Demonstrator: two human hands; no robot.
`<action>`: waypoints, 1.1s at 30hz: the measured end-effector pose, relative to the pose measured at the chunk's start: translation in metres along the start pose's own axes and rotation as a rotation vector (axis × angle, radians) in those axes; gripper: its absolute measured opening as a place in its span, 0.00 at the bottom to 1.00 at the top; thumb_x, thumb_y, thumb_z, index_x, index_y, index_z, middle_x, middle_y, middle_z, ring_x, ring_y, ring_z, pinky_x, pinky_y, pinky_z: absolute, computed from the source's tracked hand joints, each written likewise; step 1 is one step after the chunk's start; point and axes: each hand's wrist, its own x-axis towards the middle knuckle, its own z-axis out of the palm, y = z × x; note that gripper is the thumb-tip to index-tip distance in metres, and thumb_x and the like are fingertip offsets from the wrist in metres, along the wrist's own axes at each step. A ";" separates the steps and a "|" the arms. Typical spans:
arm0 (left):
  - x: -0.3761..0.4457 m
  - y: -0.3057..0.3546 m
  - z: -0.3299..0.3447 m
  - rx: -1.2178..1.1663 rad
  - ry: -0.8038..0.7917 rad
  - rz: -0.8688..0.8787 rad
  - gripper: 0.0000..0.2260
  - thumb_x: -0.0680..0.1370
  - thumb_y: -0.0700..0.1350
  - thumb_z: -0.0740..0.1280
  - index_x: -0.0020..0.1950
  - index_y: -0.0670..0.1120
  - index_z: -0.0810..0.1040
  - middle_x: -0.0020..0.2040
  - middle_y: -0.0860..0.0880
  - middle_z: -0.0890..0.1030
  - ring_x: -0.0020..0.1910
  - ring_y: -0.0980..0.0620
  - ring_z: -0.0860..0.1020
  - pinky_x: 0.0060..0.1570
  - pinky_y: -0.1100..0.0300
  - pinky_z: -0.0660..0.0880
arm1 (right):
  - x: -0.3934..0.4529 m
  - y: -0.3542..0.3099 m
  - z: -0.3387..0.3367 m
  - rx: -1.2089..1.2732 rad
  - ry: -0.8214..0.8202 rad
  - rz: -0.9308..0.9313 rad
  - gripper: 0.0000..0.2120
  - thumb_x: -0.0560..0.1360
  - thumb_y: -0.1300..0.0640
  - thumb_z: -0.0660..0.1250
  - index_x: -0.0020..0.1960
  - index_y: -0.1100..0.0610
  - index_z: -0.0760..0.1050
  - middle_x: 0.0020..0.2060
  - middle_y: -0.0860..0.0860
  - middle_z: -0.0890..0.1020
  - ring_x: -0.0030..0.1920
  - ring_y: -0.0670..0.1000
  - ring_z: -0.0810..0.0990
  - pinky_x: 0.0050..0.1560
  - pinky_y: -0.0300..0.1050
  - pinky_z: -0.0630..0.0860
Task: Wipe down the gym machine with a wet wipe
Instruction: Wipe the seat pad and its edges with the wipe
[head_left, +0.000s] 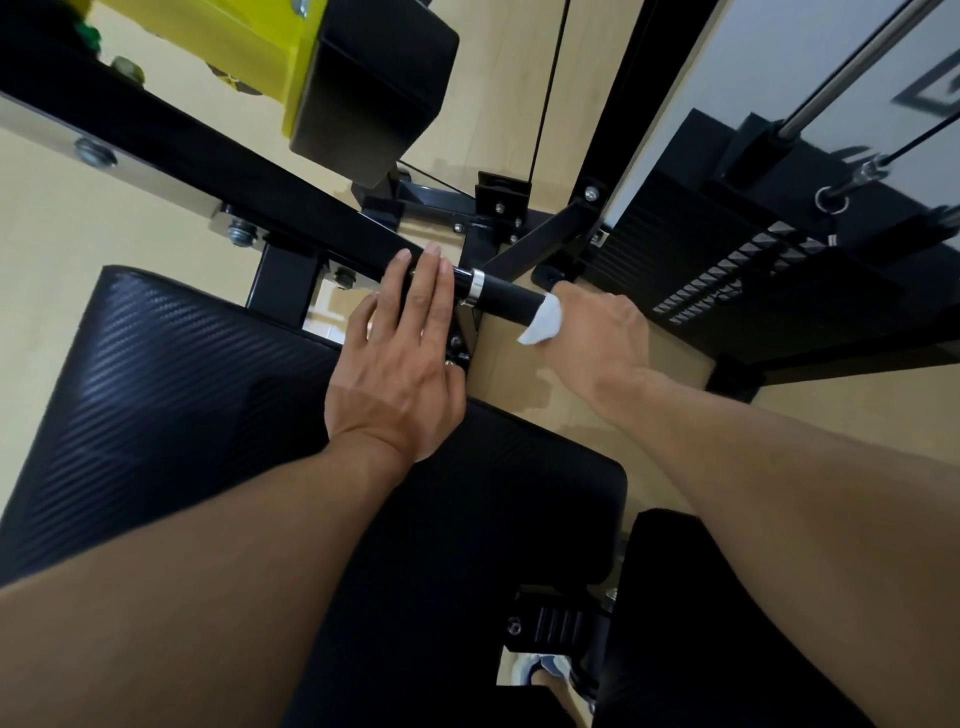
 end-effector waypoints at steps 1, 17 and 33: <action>0.000 0.000 0.000 -0.001 0.002 0.003 0.37 0.77 0.50 0.56 0.82 0.40 0.45 0.83 0.43 0.48 0.82 0.44 0.48 0.77 0.47 0.58 | 0.002 -0.014 -0.003 0.042 -0.001 -0.027 0.14 0.76 0.48 0.70 0.59 0.51 0.73 0.41 0.48 0.77 0.46 0.53 0.77 0.47 0.47 0.69; 0.000 0.001 0.001 0.005 0.006 0.003 0.36 0.77 0.46 0.54 0.82 0.40 0.44 0.83 0.43 0.46 0.82 0.44 0.47 0.77 0.48 0.56 | -0.005 -0.019 0.000 0.044 0.111 -0.364 0.22 0.84 0.43 0.51 0.64 0.58 0.71 0.52 0.52 0.80 0.50 0.52 0.79 0.59 0.51 0.73; 0.000 -0.001 0.001 -0.013 0.002 0.001 0.36 0.77 0.48 0.54 0.82 0.40 0.43 0.83 0.43 0.46 0.82 0.44 0.47 0.77 0.48 0.57 | 0.004 -0.041 -0.015 -0.078 0.028 -0.353 0.26 0.81 0.44 0.42 0.61 0.57 0.71 0.50 0.51 0.80 0.49 0.52 0.80 0.60 0.51 0.70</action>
